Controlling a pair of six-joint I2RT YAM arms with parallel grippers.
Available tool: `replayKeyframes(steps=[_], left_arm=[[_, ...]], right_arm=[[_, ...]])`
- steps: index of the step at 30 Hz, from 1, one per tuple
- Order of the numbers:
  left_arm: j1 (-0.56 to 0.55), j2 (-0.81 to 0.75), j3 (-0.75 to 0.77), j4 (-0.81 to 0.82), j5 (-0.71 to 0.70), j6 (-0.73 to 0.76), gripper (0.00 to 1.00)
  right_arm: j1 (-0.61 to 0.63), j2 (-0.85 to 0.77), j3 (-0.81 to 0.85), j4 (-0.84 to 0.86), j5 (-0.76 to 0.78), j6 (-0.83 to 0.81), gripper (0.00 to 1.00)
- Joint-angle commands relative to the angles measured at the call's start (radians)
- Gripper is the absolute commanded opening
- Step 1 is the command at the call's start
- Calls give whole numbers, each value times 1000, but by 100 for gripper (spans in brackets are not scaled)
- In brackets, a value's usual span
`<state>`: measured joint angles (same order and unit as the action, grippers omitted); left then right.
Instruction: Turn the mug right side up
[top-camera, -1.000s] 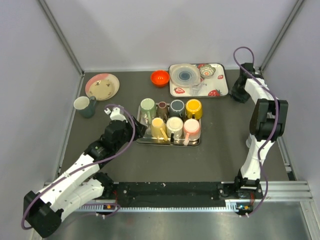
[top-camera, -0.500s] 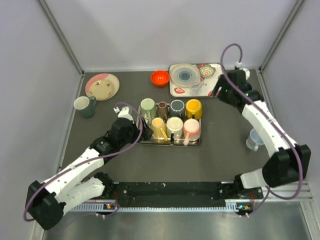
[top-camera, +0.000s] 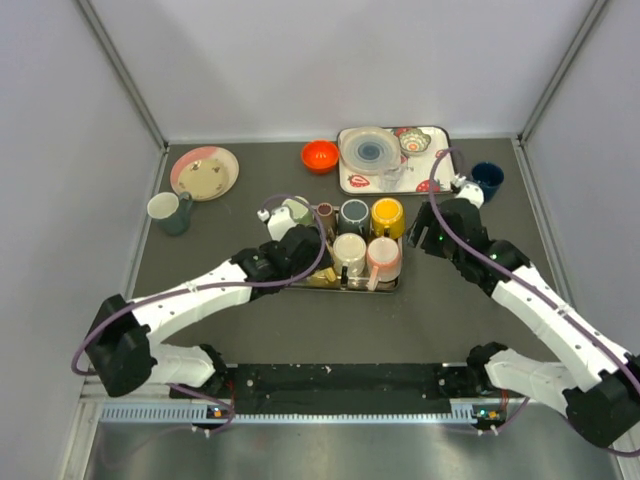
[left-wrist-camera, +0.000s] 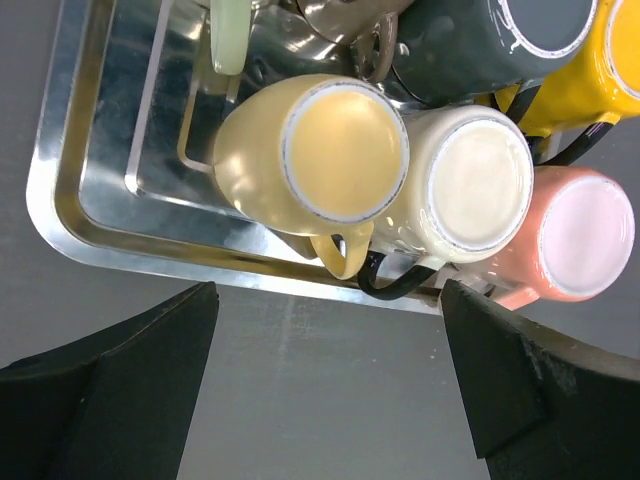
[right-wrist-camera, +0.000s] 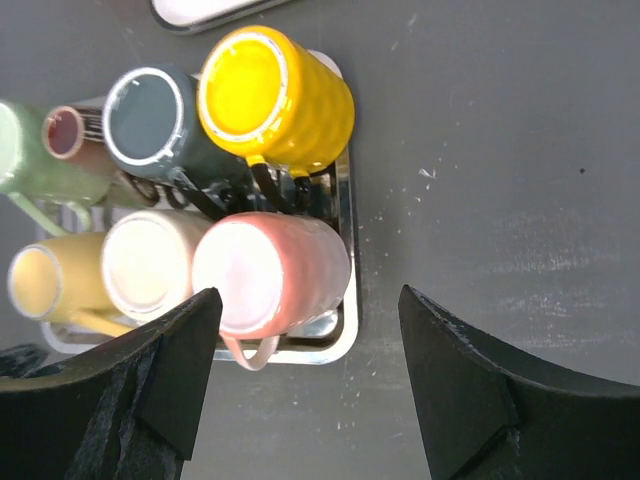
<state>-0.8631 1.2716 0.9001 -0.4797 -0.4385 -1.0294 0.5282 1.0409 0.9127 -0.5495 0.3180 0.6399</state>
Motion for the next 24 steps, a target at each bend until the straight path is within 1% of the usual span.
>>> replayKeyframes(steps=[1, 3, 5, 8, 9, 12, 13, 15, 17, 20, 24], left_arm=[[-19, 12, -21, 44, -2, -129, 99], [-24, -6, -70, 154, 17, -127, 99], [-28, 15, -66, 167, 8, -144, 98], [-27, 83, -1, 101, -17, -176, 88], [-28, 100, 31, 87, -25, -187, 83], [-28, 159, 84, 36, -61, -231, 78], [-28, 170, 94, 30, -74, -239, 74], [-28, 201, 112, 24, -92, -250, 71], [-25, 224, 123, 9, -106, -255, 65], [-14, 238, 132, -8, -105, -258, 60], [15, 241, 117, -22, -88, -250, 57]], right_arm=[[12, -105, -24, 29, 10, 20, 72], [12, -128, -43, 29, 4, 14, 72], [12, -154, -58, 29, 0, 14, 73], [10, -174, -72, 30, -16, 12, 73], [12, -179, -75, 29, -22, 14, 73], [12, -193, -84, 29, -42, 18, 73], [12, -199, -89, 29, -48, 17, 72], [10, -214, -92, 29, -57, 20, 73], [12, -225, -97, 29, -66, 20, 72], [12, -239, -95, 31, -77, 20, 72], [12, -240, -92, 34, -94, 23, 72]])
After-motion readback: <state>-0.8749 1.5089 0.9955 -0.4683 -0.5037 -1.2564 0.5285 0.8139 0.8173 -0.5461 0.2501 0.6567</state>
